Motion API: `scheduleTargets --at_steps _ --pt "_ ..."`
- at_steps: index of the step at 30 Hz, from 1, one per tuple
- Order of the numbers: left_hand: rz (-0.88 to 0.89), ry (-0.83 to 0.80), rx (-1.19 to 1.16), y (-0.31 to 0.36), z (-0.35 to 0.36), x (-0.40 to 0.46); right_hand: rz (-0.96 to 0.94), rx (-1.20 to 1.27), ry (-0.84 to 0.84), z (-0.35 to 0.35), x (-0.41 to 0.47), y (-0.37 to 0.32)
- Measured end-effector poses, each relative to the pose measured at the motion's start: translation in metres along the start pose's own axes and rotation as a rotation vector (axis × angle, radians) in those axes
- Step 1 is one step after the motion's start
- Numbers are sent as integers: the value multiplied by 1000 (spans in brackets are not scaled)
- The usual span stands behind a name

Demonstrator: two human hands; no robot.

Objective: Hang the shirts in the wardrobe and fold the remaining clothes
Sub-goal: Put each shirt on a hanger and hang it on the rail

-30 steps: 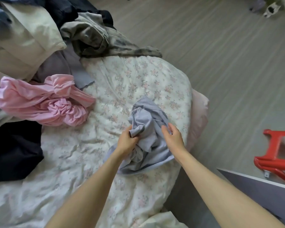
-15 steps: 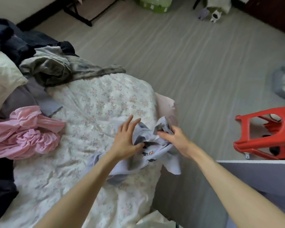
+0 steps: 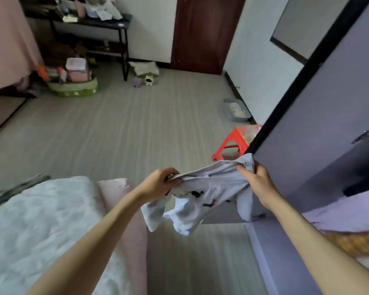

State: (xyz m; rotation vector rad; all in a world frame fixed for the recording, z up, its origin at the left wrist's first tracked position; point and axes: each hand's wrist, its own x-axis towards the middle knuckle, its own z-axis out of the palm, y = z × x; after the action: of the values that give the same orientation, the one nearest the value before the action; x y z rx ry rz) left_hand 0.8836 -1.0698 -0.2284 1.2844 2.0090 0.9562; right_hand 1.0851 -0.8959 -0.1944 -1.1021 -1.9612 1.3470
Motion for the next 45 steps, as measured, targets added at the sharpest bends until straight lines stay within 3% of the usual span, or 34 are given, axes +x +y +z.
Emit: scheduleTargets --at_steps 5,8,12,16,19,20,22,26,29,33,37,42,45 --pt "188 -193 111 110 69 59 30 -335 263 -150 -23 40" --pt "288 -211 198 170 118 94 -23 -529 413 -229 -47 53" --pt "382 -274 518 240 188 137 53 -737 565 -314 -80 70" --pt "450 -322 749 298 240 162 313 -770 485 -373 -104 84" --pt "524 -347 841 344 279 175 520 -563 233 -410 -132 88" --pt "546 -398 800 356 291 177 582 -408 183 -417 -141 88" --pt "606 -566 587 392 320 182 618 -141 302 -435 -161 92" --pt "625 -808 76 467 367 176 559 27 916 -472 -194 97" --pt "646 -842 -109 518 402 163 542 143 1170 -493 -216 94" --pt "739 -795 -267 572 438 143 517 102 1238 -518 -246 93" --pt "913 -781 -275 608 472 126 512 -157 1667 -555 -273 102" --pt "1051 -696 -234 622 502 121 792 -395 1657 -601 -278 126" --pt "1049 -690 -242 629 516 119 752 -103 1692 -625 -271 140"
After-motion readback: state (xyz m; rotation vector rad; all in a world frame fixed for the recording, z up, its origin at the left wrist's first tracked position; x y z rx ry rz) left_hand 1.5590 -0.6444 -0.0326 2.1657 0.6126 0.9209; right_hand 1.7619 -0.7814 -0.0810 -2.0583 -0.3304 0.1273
